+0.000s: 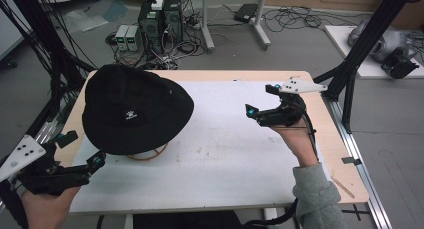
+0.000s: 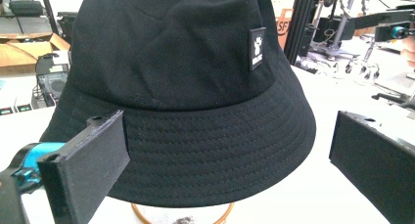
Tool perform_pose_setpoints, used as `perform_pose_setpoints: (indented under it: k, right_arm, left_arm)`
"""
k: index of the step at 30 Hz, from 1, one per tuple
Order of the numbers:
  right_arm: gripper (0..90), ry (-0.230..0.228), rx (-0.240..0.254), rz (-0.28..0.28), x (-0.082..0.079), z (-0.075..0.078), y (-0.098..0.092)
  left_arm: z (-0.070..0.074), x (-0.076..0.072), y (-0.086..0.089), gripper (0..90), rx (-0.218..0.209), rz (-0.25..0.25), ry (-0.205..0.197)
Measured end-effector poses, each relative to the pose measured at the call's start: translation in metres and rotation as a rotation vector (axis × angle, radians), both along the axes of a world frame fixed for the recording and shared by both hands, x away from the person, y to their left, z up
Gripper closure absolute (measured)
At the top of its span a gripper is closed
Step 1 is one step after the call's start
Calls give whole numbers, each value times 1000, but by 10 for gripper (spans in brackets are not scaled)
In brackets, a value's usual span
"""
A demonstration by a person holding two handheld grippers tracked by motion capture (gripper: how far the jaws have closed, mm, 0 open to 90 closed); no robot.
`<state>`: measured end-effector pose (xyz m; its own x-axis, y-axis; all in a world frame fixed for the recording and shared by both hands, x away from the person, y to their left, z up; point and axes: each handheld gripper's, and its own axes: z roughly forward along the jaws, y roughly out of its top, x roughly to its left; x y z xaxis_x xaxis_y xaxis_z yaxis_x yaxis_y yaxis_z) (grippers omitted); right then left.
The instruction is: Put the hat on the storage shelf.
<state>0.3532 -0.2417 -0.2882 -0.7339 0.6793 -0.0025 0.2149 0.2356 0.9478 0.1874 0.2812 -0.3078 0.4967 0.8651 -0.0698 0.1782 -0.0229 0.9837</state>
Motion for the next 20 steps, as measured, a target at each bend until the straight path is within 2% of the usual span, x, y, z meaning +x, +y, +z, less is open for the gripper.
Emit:
perform_pose_setpoints:
  k: [5, 8, 12, 15, 18, 20]
  right_arm:
    - [10, 4, 13, -20, -8, -9, -8]
    - [10, 13, -15, -35, -10, -12, -10]
    - [10, 20, 10, -60, -9, -13, -12]
    - [10, 22, 6, -60, -9, -15, -12]
    - [10, 22, 23, -54, -8, -16, -13]
    - [10, 23, 21, -51, -8, -16, -13]
  left_arm:
    - [-1, 1, 0, 17, -2, 3, 3]
    - [0, 1, 0, 17, 0, 2, 2]
    - [0, 1, -1, 17, 4, 1, -1]
    - [0, 1, 0, 17, -1, 7, 1]
    - [0, 1, 0, 17, 4, 19, 4]
    - [3, -1, -4, 17, 23, 38, -4]
